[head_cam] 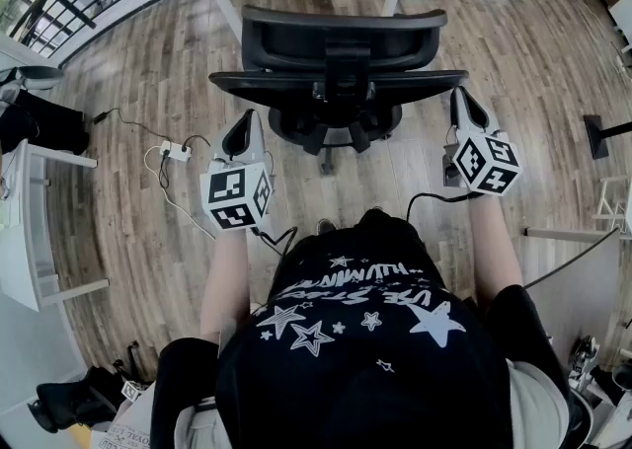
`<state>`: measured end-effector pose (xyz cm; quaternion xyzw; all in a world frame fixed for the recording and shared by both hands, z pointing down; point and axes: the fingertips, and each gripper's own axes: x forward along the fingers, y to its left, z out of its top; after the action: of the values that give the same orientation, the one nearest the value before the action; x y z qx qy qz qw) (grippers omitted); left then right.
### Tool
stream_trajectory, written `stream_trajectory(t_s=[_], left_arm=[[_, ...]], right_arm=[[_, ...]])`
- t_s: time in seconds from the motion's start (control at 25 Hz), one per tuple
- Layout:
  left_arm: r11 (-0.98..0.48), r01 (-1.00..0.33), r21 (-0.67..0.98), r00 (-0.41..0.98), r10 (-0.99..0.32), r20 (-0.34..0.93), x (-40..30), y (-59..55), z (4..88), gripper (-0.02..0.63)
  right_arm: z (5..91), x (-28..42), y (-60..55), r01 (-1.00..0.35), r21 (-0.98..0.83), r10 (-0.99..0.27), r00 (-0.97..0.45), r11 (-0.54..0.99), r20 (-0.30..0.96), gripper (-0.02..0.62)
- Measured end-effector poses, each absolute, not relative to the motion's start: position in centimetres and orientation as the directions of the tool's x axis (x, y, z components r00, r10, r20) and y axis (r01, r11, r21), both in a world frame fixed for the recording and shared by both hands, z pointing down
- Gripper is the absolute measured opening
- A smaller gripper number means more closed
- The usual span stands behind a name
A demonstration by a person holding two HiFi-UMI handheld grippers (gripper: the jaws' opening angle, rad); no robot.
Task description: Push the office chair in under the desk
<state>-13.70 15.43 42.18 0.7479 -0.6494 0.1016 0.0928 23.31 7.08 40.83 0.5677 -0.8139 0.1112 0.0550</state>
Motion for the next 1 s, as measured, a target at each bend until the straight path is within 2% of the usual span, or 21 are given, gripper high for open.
stream_trajectory(t_s=[1.0], left_arm=[[-0.157, -0.988, 0.014, 0.155, -0.954, 0.256, -14.5, 16.3, 42.6, 0.002]], right_arm=[[40.7, 21.3, 7.9, -0.922, -0.091, -0.9, -0.387, 0.376, 0.203, 0.002]])
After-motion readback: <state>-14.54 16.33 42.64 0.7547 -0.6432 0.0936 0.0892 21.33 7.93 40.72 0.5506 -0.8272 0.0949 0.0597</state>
